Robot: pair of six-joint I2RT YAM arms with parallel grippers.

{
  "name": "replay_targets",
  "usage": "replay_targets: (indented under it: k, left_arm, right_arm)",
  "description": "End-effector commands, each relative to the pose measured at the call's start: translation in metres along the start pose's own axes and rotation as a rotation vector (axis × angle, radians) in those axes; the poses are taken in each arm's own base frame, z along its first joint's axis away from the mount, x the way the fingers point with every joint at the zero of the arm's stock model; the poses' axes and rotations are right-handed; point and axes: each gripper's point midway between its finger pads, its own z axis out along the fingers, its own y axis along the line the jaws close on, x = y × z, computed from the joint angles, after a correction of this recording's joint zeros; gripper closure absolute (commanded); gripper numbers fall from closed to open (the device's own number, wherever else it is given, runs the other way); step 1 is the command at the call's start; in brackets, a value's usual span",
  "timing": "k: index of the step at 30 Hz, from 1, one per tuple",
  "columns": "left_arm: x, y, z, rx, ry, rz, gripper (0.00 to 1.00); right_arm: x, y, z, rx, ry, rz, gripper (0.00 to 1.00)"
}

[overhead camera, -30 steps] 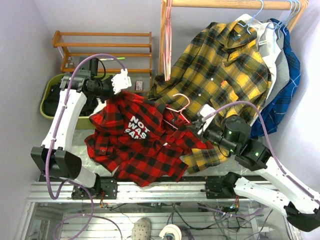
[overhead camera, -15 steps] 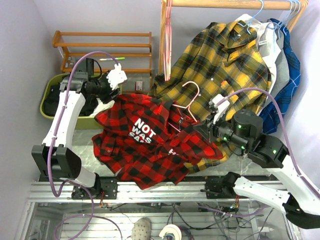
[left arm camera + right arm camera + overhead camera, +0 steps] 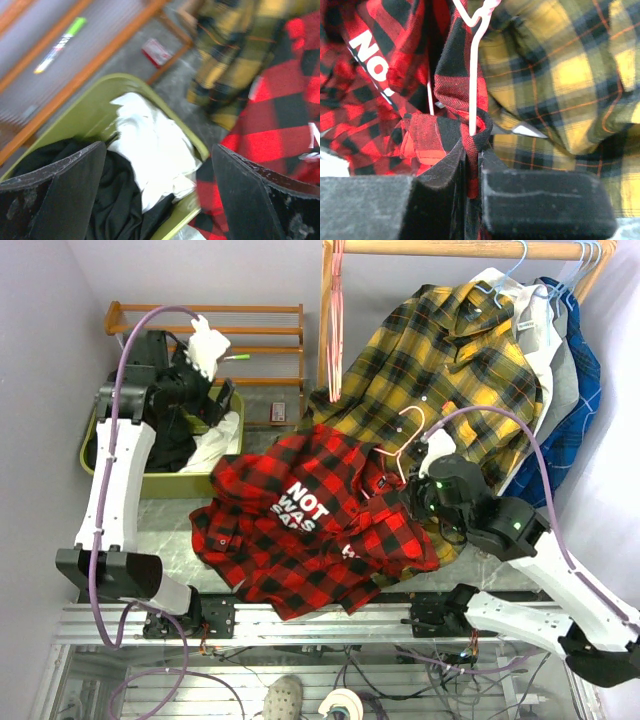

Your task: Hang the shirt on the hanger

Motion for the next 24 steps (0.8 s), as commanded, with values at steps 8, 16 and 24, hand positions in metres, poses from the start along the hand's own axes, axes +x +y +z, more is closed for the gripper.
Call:
replay_targets:
  k: [8, 16, 24]
  left_arm:
    - [-0.011, 0.064, -0.096, -0.592, 0.039, -0.292, 0.01]
    - [-0.005, 0.040, -0.102, -0.509, 0.068, -0.311, 0.01]
    - [0.005, 0.017, -0.092, -0.403, 0.082, -0.344, 0.01]
  right_arm:
    - [-0.074, -0.090, 0.044, 0.312, -0.207, 0.029, 1.00]
    - [-0.136, -0.083, 0.029, 0.230, -0.332, -0.034, 1.00]
    - [-0.199, -0.086, 0.004, 0.280, -0.445, -0.091, 1.00]
